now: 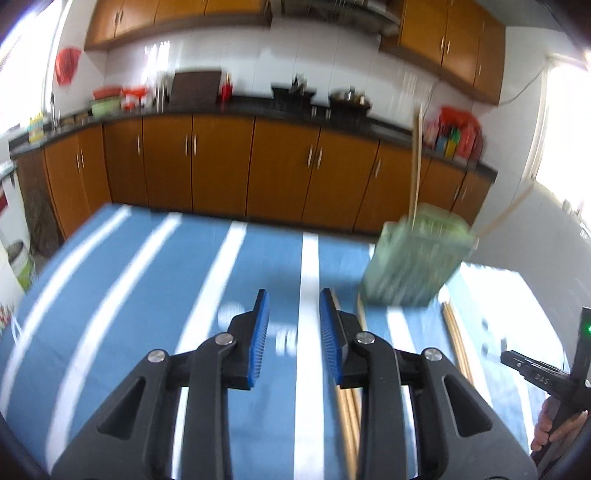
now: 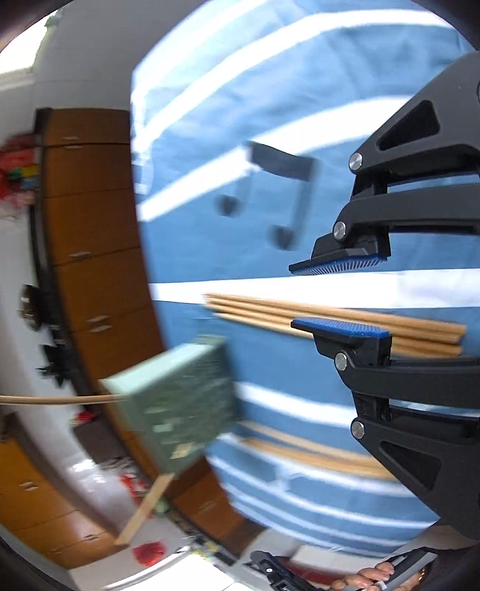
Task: Organize utensils
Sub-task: 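Grasp another chopstick with the right tool while the left tool grasps one too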
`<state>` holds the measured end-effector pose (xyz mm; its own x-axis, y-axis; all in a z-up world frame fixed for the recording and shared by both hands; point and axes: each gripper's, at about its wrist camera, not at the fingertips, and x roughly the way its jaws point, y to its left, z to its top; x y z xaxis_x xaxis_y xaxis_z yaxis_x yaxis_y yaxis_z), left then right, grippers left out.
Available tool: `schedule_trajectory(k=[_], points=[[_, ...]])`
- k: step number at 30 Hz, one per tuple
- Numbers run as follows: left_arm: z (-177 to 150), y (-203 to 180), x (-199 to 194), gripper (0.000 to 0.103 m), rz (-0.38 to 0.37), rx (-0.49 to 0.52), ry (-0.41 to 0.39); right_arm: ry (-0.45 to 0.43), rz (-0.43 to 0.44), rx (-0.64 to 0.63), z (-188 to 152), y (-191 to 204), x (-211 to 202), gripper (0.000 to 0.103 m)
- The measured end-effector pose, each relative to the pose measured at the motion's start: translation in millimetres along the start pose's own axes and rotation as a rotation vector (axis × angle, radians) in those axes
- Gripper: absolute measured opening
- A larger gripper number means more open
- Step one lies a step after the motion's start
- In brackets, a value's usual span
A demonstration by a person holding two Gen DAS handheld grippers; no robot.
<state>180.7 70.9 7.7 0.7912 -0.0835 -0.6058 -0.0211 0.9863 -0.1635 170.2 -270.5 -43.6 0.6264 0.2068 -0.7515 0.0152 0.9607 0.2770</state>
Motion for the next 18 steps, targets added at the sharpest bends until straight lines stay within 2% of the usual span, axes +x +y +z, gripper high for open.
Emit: schedule_trajectory(k=[3,7,13,14,18], points=[[-22,5,12,0.029,-0.010,-0.020,0.068,0.053,0.009,0.000,-15,3,16,0.024],[-39,5,18,0.029,-0.016,-0.014,0.103,0.080,0.014,-0.012,-20,10,24,0.024],[-44,-8,26,0.029,-0.029,0.007,0.131,0.073,-0.057,-0.065,-23,15,30,0.016],[-45,-9,27,0.029,-0.033,0.007,0.136,0.074,-0.066,-0.059,-24,12,31,0.012],[-50,-17,32,0.029,-0.059,0.014,0.159,0.059,-0.115,-0.068,-25,7,28,0.011]])
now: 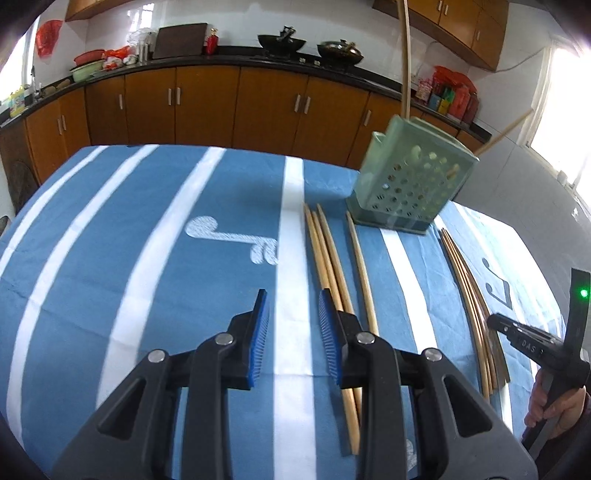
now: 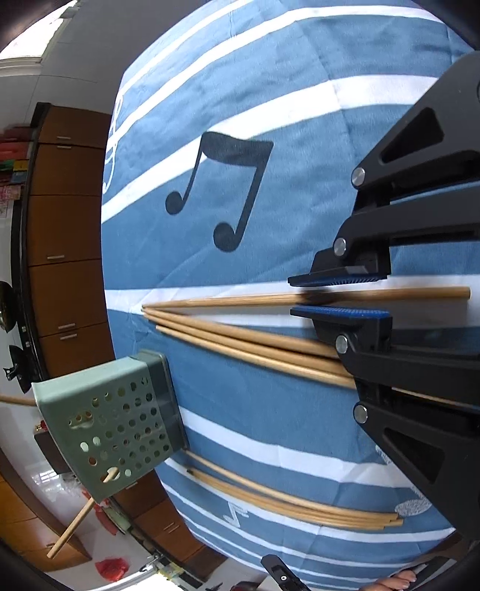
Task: Organize utensils
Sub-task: 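Grasp another chopstick with the right tool while the left tool grasps one too, then lift both held chopsticks upright toward the green holder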
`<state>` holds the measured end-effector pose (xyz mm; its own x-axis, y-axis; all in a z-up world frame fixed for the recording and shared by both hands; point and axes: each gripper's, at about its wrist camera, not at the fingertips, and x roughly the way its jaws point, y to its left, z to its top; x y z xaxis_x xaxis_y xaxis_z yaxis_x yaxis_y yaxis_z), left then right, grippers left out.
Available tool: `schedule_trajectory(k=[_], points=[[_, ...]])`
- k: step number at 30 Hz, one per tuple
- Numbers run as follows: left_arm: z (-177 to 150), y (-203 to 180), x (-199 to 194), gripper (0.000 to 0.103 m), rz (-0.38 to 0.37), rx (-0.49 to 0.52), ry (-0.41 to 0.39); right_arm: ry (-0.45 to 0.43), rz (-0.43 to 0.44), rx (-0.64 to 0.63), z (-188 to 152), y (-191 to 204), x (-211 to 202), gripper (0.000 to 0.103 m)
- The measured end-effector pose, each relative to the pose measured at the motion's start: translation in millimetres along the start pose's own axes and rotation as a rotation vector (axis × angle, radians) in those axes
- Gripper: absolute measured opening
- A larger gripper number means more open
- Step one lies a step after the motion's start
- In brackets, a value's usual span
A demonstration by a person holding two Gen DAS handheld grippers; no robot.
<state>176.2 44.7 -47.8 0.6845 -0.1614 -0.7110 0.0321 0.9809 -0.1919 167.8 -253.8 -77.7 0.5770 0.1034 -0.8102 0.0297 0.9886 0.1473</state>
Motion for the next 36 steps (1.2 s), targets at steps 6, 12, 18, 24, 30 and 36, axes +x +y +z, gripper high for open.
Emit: schedule_trajectory(k=[6,12,18,24,30,36], points=[[-11,-17,14,0.028,-0.030,0.034,0.050,-0.014,-0.035,0.043,-2,-11,-1,0.007],[-24,-25,26,0.019,-0.017,0.070,0.098,-0.015,-0.031,0.036,-2,-12,-2,0.007],[-33,-32,32,0.019,-0.006,0.104,0.121,-0.016,-0.029,0.035,-3,-12,-2,0.007],[-35,-34,36,0.009,0.051,0.133,0.108,-0.018,-0.031,0.033,-3,-11,-2,0.008],[-16,-3,44,0.008,0.110,0.054,0.093,-0.032,-0.029,0.021,-2,-11,-1,0.008],[-1,30,49,0.008,0.104,0.021,0.078,-0.057,-0.063,0.047,10,-20,7,0.008]])
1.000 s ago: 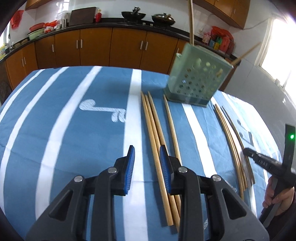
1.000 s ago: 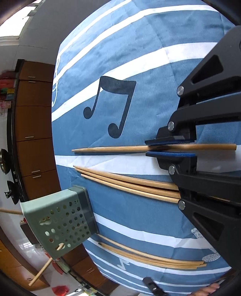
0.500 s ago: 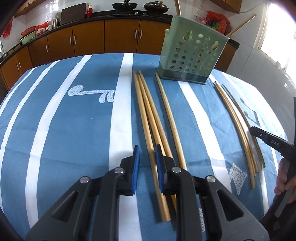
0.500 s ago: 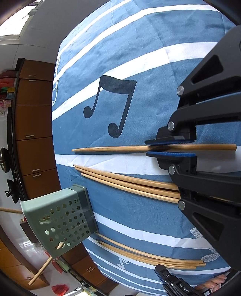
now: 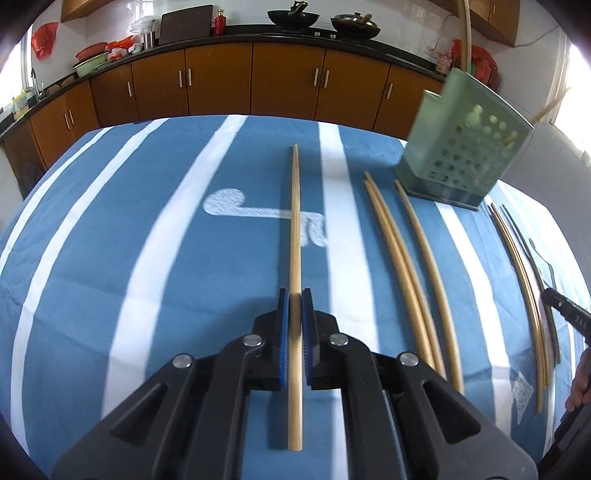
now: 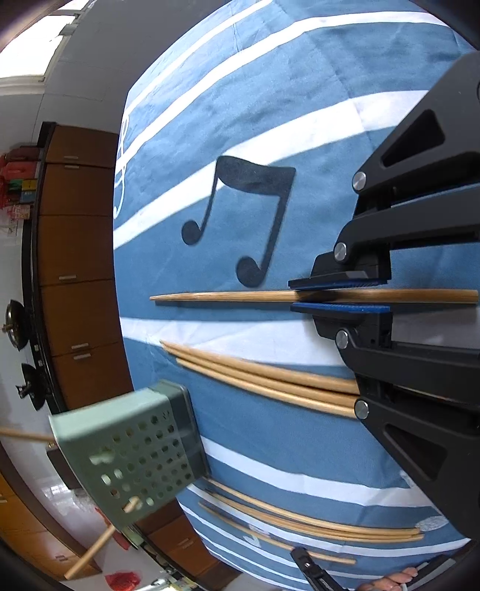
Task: Organize utensils
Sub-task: 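Lift both held chopsticks upright toward the green holder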
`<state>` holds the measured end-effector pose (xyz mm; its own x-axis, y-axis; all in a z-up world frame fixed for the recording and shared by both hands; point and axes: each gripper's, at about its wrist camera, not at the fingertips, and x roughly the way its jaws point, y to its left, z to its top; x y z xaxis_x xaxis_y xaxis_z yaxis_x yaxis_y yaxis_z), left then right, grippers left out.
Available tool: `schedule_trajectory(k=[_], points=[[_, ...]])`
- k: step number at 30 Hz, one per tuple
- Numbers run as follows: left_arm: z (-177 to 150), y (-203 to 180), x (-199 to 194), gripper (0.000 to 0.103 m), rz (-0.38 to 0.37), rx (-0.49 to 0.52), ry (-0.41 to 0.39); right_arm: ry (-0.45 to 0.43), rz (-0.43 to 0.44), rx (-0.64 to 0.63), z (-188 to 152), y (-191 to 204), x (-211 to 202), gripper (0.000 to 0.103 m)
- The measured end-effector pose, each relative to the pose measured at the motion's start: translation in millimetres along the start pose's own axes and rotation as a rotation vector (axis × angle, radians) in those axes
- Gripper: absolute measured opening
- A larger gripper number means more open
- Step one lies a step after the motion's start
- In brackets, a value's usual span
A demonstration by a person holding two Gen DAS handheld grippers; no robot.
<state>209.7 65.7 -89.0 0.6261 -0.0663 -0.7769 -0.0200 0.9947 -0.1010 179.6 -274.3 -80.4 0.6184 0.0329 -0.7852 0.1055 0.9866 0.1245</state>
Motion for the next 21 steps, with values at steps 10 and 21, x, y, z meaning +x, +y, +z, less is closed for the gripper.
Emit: schedule_trajectory(k=[10,21], points=[[1.0,4.8,0.9,0.009,-0.009,-0.006,-0.005,-0.030,-0.036,-0.011,8.6,-6.4,8.1,0.008],[0.4,8.4,1.3,0.009,-0.032,-0.024,-0.006,-0.031,-0.023,-0.002,8.0,-9.1,6.3,0.008]])
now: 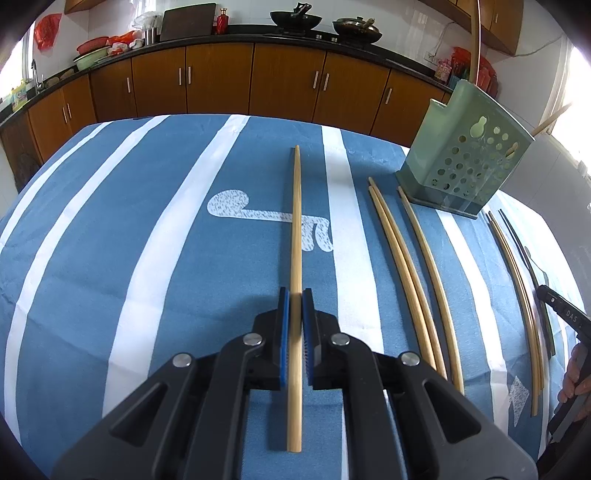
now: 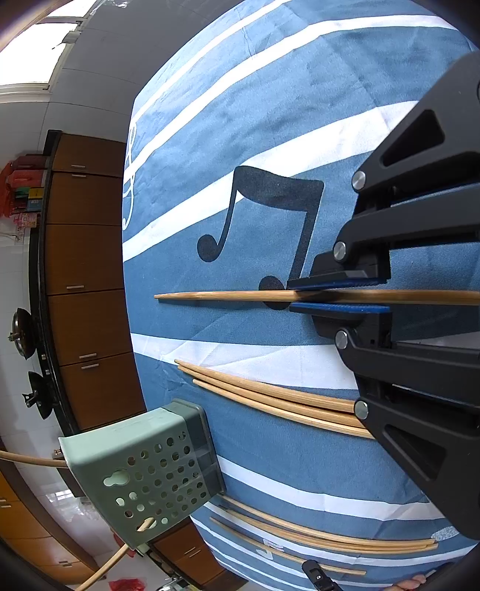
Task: Organize utensils
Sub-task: 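Lift both held chopsticks upright toward the green holder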
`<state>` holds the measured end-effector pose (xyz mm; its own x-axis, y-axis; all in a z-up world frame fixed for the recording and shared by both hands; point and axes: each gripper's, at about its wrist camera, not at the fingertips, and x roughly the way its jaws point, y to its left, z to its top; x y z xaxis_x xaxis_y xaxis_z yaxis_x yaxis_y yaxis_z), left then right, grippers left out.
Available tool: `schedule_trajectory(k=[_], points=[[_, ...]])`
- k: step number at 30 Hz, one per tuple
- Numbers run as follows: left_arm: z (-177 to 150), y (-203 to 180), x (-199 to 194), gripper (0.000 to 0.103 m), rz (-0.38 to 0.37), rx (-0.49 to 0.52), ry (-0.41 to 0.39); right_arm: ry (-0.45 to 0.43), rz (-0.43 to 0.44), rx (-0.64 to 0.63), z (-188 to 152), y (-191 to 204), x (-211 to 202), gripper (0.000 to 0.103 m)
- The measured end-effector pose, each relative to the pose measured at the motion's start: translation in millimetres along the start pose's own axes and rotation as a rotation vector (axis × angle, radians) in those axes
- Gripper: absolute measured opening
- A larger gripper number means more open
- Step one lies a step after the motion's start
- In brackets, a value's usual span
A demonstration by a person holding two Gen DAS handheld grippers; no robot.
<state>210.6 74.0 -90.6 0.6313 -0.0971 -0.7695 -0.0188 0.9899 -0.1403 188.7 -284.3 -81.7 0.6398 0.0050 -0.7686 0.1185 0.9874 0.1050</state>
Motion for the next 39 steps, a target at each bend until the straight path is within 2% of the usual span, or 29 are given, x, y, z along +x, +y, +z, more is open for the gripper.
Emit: schedule_trajectory(k=[15,22,31,34,39], points=[[0,1,0,0.009,0.004,0.005,0.000,0.001,0.007,0.005,0,-1,0,0.008],[-9,-3,-8,0.009,0.021,0.021,0.004,0.006,0.022,-0.018,-14,-2,-13,0.008],[-20,-8,-17,0.008,0.048,0.075,0.010,0.007,0.045,0.014,-17,-5,-19,0.007],[-18,-8,-21,0.008,0.048,0.082,0.020,-0.023,0.051,0.021,-15,-6,-31,0.007],[-2,-7,-45,0.008,0.036,0.072,-0.051,-0.101,0.073,0.041,-3,-11,-57,0.007]])
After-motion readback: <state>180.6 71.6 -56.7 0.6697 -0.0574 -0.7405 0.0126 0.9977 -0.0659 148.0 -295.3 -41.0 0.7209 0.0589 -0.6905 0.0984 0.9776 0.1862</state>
